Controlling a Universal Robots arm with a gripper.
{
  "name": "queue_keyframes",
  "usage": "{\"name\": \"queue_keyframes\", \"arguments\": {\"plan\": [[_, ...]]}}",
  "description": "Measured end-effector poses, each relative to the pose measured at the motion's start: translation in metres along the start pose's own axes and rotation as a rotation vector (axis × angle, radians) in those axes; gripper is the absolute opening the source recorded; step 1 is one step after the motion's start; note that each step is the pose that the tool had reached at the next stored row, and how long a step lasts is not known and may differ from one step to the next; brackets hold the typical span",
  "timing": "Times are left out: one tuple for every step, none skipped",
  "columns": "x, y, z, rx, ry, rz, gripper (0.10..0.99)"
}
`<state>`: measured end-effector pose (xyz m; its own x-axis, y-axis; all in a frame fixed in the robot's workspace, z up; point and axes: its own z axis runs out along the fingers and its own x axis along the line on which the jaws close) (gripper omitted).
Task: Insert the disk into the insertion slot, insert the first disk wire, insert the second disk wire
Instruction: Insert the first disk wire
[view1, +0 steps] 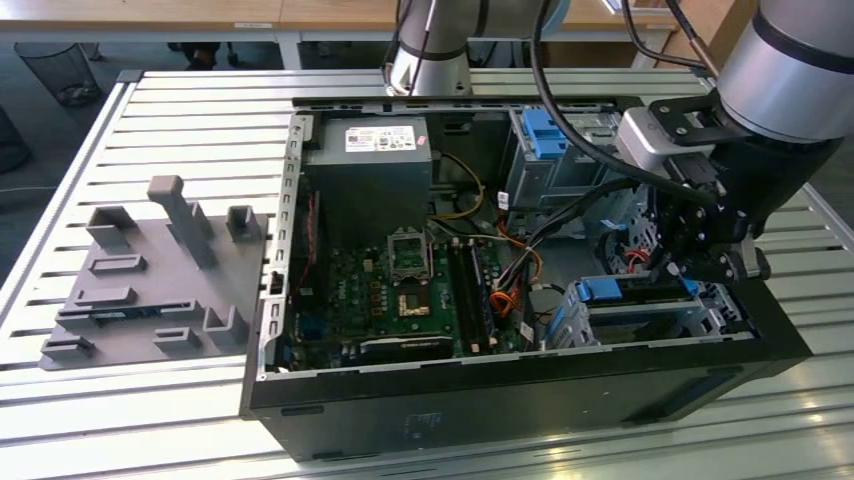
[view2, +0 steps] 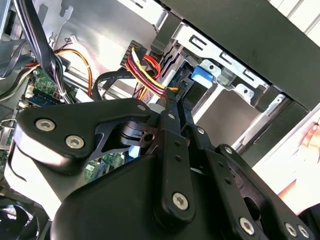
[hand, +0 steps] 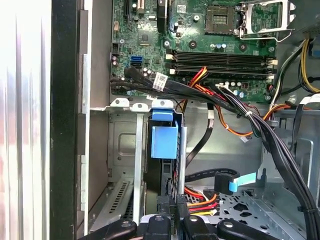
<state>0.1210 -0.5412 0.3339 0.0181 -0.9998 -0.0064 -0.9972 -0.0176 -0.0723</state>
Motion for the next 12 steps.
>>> {"name": "queue_keyframes", "arguments": {"plan": [[0.0000,0.0000,0.0002,0.000,0.0000,0.000,0.169],[0.0001,0.0000,0.0003,0.000,0.0001,0.001,0.169],[0.0001,0.0000,0.0006,0.000,0.0000,0.001,0.169],[0.0001,0.0001,0.0007,0.000,0.0001,0.001,0.169],[0.0001,0.0001,0.0009,0.000,0.0000,0.001,0.169],[0.0001,0.0001,0.0012,0.000,0.0000,0.002,0.169],[0.0001,0.0001,0.0014,0.000,0.0001,0.002,0.169],[0.0001,0.0001,0.0016,0.000,0.0002,0.002,0.169],[0.0001,0.0001,0.0019,0.000,0.0002,0.002,0.169],[0.0001,0.0001,0.0021,0.000,0.0002,0.002,0.169],[0.0001,0.0001,0.0022,0.000,0.0002,0.002,0.169],[0.0001,0.0002,0.0022,0.000,0.0002,0.002,0.169]]}}
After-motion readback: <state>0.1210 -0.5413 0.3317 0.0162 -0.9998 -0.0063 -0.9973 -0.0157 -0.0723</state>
